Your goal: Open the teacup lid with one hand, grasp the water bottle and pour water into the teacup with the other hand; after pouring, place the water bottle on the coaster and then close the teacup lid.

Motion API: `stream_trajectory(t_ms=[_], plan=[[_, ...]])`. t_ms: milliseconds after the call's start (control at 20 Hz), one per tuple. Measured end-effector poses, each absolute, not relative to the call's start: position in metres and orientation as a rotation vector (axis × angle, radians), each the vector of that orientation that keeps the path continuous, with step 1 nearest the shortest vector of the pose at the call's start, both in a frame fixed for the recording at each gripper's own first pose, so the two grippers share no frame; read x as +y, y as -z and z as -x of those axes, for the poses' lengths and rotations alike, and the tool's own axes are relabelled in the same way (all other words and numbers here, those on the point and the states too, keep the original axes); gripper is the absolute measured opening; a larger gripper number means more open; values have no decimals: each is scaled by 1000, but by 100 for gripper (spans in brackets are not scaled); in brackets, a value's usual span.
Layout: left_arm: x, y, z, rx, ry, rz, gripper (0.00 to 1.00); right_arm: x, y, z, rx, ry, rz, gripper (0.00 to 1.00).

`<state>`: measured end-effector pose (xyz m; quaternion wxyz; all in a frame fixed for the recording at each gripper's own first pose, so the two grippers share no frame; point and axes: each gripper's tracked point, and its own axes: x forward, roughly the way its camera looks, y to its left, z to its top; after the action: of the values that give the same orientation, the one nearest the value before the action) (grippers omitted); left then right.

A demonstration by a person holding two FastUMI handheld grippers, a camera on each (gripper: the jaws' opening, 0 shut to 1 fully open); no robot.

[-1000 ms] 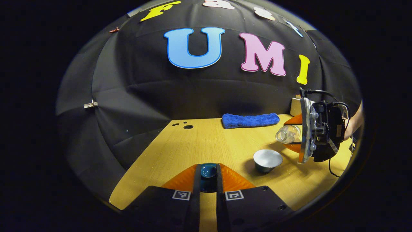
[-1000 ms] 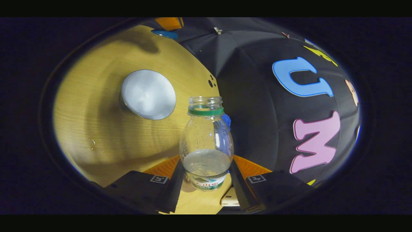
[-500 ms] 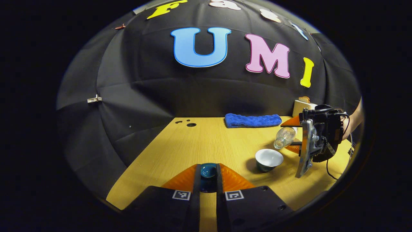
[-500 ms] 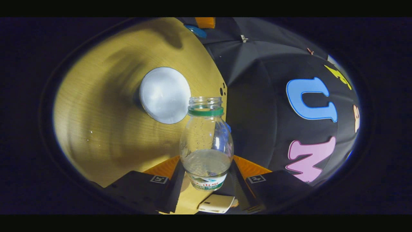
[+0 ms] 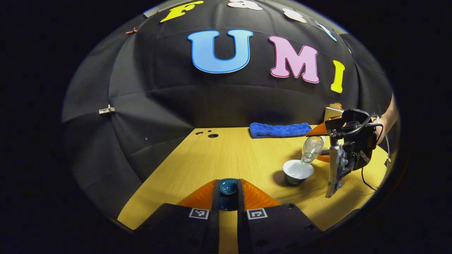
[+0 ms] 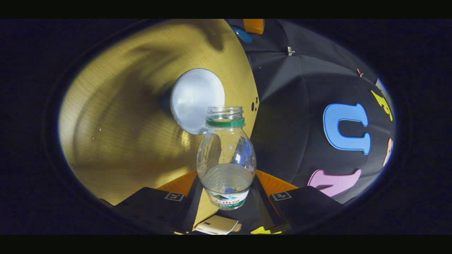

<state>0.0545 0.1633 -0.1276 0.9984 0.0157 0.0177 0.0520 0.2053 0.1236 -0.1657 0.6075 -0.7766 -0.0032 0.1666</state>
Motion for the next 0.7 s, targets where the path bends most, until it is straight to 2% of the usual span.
stream_trajectory(t_ms=[50, 150, 200, 300, 350, 500, 550, 600, 700], plan=[[164, 127, -54, 33, -109, -22, 24, 125, 164, -207, -14, -387, 1810, 70], [166, 124, -51, 29, -114, -10, 24, 126, 162, -210, -19, -396, 1833, 74], [167, 125, -51, 30, -116, -10, 21, 126, 161, -211, -23, -400, 1844, 74], [169, 126, -50, 32, -120, -10, 28, 128, 157, -215, -44, -407, 1878, 74], [170, 127, -49, 32, -122, -8, 24, 130, 156, -215, -47, -411, 1890, 74], [173, 128, -48, 34, -129, -2, 24, 130, 154, -218, -53, -418, 1916, 74], [173, 128, -47, 35, -130, -1, 28, 130, 153, -219, -53, -422, 1921, 74], [173, 128, -46, 37, -130, -1, 24, 130, 153, -219, -49, -424, 1926, 74], [174, 129, -45, 39, -129, -5, 24, 130, 152, -219, -44, -432, 1932, 74]])
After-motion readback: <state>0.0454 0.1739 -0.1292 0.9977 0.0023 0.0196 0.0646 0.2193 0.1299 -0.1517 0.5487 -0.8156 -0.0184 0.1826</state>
